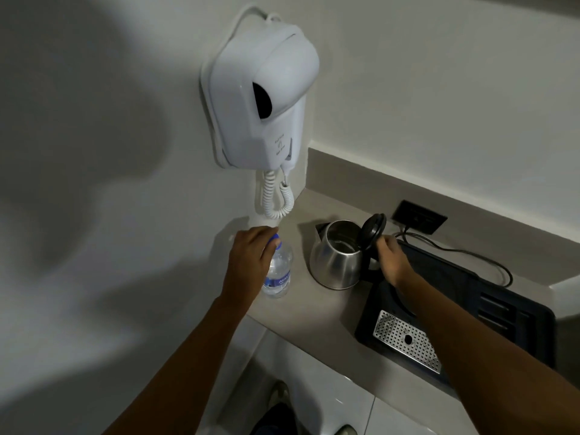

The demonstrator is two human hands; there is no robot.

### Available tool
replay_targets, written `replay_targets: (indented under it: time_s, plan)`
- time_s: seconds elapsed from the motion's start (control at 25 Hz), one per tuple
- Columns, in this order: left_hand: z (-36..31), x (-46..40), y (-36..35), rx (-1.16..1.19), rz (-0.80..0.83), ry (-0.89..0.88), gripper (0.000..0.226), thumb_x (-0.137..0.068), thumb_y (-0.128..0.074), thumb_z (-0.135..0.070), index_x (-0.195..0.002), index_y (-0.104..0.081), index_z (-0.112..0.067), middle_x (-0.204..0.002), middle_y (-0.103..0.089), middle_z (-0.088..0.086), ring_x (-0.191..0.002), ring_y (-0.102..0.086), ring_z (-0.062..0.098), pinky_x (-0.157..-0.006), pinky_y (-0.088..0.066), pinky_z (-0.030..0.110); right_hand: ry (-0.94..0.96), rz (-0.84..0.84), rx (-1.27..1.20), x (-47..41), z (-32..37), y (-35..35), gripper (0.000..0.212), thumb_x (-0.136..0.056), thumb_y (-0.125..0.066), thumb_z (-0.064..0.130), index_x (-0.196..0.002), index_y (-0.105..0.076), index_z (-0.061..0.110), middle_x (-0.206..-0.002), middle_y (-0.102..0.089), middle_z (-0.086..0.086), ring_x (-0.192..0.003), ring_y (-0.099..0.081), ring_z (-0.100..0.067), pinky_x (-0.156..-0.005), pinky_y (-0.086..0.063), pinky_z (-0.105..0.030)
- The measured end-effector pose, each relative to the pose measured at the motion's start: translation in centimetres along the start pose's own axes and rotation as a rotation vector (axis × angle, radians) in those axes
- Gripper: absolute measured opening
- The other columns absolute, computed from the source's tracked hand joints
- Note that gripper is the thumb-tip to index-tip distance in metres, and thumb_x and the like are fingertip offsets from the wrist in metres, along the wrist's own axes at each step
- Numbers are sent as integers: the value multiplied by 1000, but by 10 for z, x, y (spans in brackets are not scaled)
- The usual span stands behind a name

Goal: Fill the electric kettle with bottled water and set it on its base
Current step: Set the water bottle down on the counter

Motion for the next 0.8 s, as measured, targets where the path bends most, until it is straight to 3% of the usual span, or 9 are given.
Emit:
replay_targets:
  time_s: [0.12, 0.24, 0.44, 0.6, 0.72, 0.8]
  plan:
    - [7, 6, 2, 53, -9, -4, 26, -85, -65, -16, -104, -69, 1, -102, -71, 15, -89, -63, 30, -83, -47, 30, 2, -44, 169, 1, 2, 2, 93, -68, -23, 80, -147, -34, 31, -152, -40, -13, -139, -31, -38, -113, -20, -61]
    - [4, 2, 2, -12, 54, -86, 25, -80, -74, -8, -104, -71, -1, -100, -70, 15, -87, -63, 30, -81, -52, 35, 0, -36, 239, 1, 3, 1, 97, -67, -17, 80, -151, -24, 33, -159, -29, -9, -145, -19, -37, -112, -9, -62]
    - [8, -14, -1, 34, 147, -30, 25, -77, -78, -14, -100, -73, -5, -95, -68, 13, -87, -63, 26, -79, -50, 32, -6, -29, 256, 0, 1, 2, 98, -67, -16, 80, -152, -21, 32, -161, -26, -8, -146, -17, -36, -113, -8, -63]
    - [12, -8, -5, 102, 169, 32, 35, -80, -76, -19, -112, -67, -6, -110, -67, 11, -99, -60, 25, -89, -52, 47, 8, -31, 266, 2, 3, 2, 92, -73, -18, 77, -152, -21, 31, -161, -25, -9, -146, -18, -36, -113, -8, -63]
    - [-1, -8, -2, -56, 85, -74, 56, -79, -75, -39, -126, -57, -13, -129, -60, 7, -115, -54, 23, -97, -44, 41, -3, -18, 292, 3, 3, 3, 96, -69, -18, 80, -152, -22, 31, -161, -25, -10, -146, -18, -37, -113, -7, -64]
    - [-29, -8, -7, -95, 44, -232, 54, -83, -67, -45, -129, -53, -20, -139, -52, 3, -123, -48, 21, -98, -37, 37, -42, -17, 295, 1, 7, 1, 106, -62, -22, 88, -150, -26, 30, -160, -28, -11, -145, -22, -38, -114, -12, -63]
Point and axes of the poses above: each hand's wrist, its own x-axis away from the middle knuckle, its own y-axis out of the back of the hand, z = x × y, the point moved 7 cm from there along -x, towards the middle knuckle
